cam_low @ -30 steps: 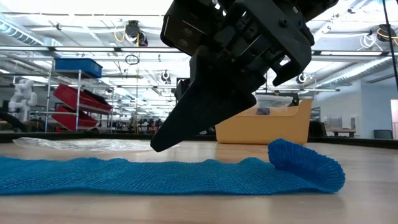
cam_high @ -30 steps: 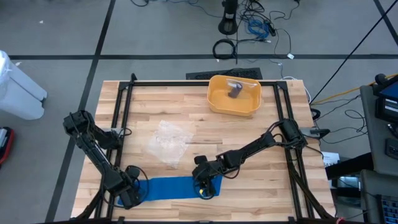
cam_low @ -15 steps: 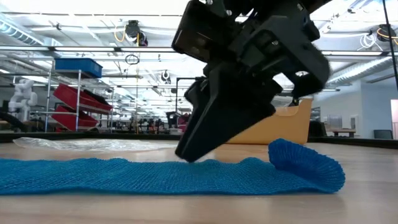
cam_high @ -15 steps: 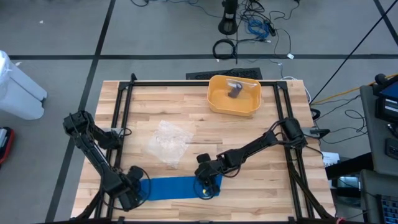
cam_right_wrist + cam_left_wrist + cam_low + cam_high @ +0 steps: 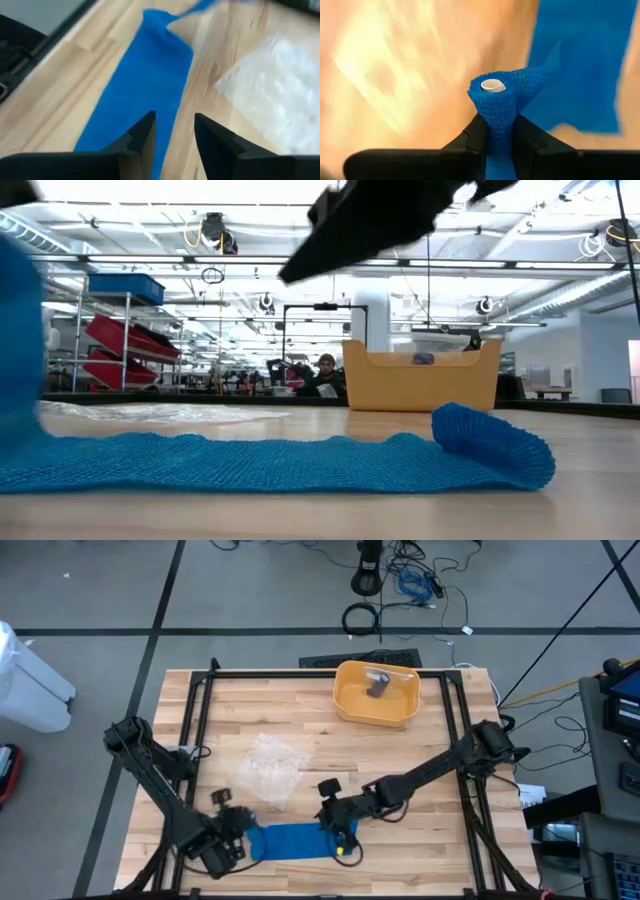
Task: Roll bandage
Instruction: Roll the blue bandage
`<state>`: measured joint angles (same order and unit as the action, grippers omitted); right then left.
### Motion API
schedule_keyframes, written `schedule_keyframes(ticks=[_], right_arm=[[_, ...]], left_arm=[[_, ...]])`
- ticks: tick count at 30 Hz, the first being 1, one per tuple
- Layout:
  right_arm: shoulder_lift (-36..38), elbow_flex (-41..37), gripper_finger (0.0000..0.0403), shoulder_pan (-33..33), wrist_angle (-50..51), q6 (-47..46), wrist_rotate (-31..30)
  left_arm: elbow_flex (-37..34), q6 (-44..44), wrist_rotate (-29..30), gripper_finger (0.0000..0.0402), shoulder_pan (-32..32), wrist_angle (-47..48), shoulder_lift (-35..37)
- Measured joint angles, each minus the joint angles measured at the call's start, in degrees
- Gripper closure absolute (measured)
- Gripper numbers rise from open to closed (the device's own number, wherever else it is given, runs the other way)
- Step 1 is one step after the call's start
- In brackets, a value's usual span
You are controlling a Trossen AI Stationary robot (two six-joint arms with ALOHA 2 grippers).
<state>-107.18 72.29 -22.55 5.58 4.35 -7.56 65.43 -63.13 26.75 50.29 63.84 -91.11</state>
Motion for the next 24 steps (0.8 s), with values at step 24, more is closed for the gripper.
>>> schedule_keyframes(ticks=[24], right_arm=[[1.25, 0.03, 0.0296, -4.11, -8.00, 14.49, -28.43]], left_arm=[[0.02, 68.54, 10.28, 0.0340, -18.38, -29.54, 0.00]])
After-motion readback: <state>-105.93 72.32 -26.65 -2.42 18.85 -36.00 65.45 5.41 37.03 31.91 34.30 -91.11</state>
